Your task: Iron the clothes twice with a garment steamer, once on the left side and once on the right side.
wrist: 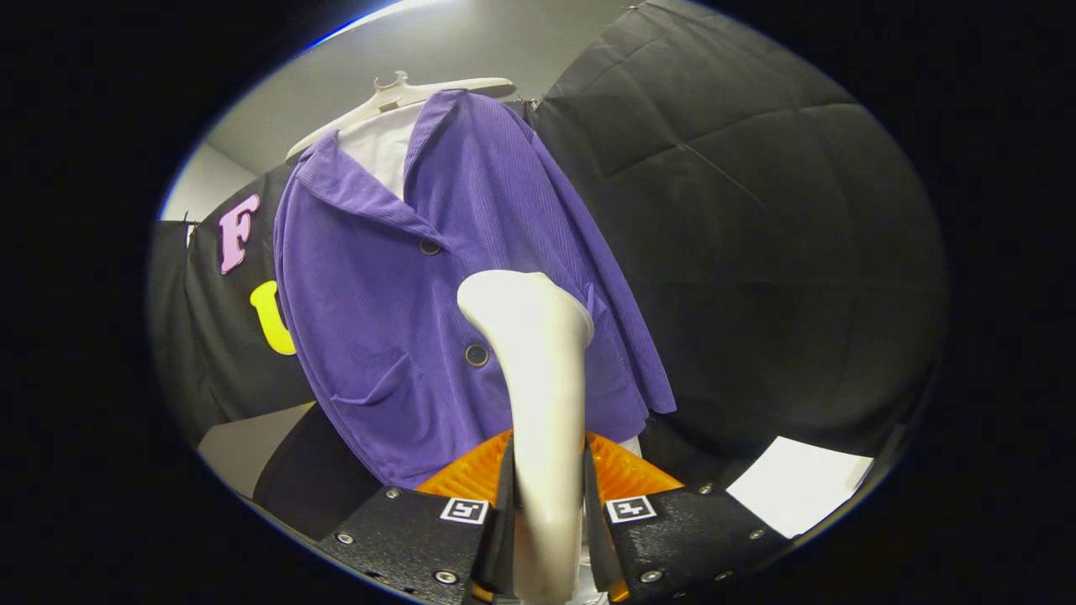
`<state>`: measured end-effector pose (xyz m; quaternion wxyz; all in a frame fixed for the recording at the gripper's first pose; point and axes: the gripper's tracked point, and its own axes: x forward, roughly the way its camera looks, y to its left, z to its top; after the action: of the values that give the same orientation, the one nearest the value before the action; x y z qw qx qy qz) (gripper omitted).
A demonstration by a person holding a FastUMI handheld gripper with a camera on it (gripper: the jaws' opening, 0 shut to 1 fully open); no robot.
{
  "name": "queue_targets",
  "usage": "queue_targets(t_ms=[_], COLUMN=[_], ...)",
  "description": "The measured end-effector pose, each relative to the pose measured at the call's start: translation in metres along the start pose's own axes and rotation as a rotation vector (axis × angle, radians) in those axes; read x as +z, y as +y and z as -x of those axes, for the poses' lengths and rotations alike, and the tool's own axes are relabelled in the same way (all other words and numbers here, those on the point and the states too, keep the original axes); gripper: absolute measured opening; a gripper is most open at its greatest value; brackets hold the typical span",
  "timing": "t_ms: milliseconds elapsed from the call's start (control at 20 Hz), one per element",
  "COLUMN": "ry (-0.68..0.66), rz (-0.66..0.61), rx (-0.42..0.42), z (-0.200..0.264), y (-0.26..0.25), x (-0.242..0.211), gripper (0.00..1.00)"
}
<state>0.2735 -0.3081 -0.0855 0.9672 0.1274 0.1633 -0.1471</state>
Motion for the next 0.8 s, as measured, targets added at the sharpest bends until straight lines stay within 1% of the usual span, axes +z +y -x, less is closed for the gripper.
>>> queue_targets(t_ms=[400,550,800], ry=[0.169,0.217,0.274], rz=[-0.019,-0.029,-0.021], rx=[-0.058,-0.077,-0.089], z=[-0.024,-0.025,-0.016], y=[-0.017,-0.027,-0.035], x=[-0.072,-0.098,-0.127], gripper=[0.37,0.37,0.37])
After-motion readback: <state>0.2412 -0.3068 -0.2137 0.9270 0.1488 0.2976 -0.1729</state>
